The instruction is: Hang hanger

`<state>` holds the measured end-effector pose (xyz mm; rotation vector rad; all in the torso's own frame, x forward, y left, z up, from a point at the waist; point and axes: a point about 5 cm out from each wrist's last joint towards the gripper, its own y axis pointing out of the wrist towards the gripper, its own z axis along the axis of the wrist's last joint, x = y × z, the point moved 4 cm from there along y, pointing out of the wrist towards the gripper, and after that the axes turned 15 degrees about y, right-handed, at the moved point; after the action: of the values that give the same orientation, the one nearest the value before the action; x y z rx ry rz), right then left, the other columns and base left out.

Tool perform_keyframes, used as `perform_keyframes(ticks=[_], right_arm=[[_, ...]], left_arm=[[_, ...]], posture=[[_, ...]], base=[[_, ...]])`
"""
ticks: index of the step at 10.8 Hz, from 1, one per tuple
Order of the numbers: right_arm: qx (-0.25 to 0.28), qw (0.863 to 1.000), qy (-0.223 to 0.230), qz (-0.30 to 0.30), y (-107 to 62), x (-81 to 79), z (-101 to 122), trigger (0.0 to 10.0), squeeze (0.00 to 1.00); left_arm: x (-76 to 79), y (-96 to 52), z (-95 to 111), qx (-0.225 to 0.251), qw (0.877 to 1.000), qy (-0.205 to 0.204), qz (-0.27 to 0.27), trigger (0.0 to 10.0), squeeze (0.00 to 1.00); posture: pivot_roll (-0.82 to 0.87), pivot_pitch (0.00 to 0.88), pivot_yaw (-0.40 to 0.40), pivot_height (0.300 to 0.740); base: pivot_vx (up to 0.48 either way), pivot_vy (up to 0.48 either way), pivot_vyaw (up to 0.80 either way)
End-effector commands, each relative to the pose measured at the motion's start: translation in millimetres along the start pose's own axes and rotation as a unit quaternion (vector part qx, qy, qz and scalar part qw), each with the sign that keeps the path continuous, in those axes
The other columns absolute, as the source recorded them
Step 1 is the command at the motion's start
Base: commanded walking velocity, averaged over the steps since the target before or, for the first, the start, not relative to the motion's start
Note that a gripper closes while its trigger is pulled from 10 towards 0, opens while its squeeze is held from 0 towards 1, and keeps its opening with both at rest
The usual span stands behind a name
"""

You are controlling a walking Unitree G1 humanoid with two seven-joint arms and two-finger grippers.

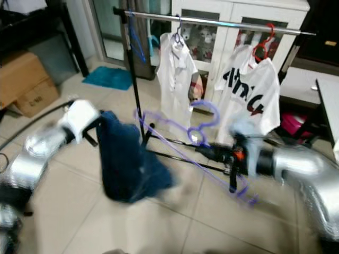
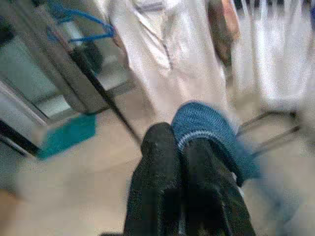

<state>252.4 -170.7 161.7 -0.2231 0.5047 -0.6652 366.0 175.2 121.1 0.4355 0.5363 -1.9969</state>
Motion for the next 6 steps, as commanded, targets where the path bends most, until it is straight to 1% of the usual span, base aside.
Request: perform_keyframes(ticks=[1,2,3,4,5,6], right_arm=[[0.036,0.999,0.004,-0.034,-0.3,3.7,4.6,0.0,0.0],[0.137,0.976,0.042,-0.166,8.0,28.7,9.9,0.5,0.0],[0.178,0.96,0.069,-0.203,18.7,29.0,9.3,10.0,0.0],[0.21,0.953,0.073,-0.206,31.1,18.7,13.0,10.0,0.0],[0.229,0.936,0.071,-0.258,36.4,21.1,14.2,10.0,0.0],[0.25,0.922,0.056,-0.289,34.6,22.4,18.3,10.0,0.0]], left_arm=[[-19.4,-6.1,20.7,0.046,0.995,-0.064,0.06,1.1,0.0],[-23.9,-21.0,30.1,0.077,0.975,-0.168,0.124,10.0,0.0],[-10.4,-28.9,33.5,0.076,0.973,-0.187,0.114,10.0,0.0],[10.3,-35.6,41.2,0.076,0.982,-0.152,0.079,10.0,0.0],[26.5,-42.5,47.8,0.08,0.982,-0.157,0.063,10.0,0.0],[32.1,-49.3,43.0,0.05,0.98,-0.173,0.084,10.0,0.0]], posture=[[-0.15,0.0,0.079,0.74],[-0.16,0.0,0.086,0.74],[-0.16,0.0,0.086,0.74],[-0.15,0.0,0.077,0.74],[-0.14,0.0,0.073,0.74],[-0.14,0.005,0.067,0.74]], base=[[0.0,0.0,0.0],[0.0,0.0,0.0],[0.0,0.0,0.0],[0.0,0.0,0.0],[0.0,0.0,-0.8],[0.0,0.0,-0.8]])
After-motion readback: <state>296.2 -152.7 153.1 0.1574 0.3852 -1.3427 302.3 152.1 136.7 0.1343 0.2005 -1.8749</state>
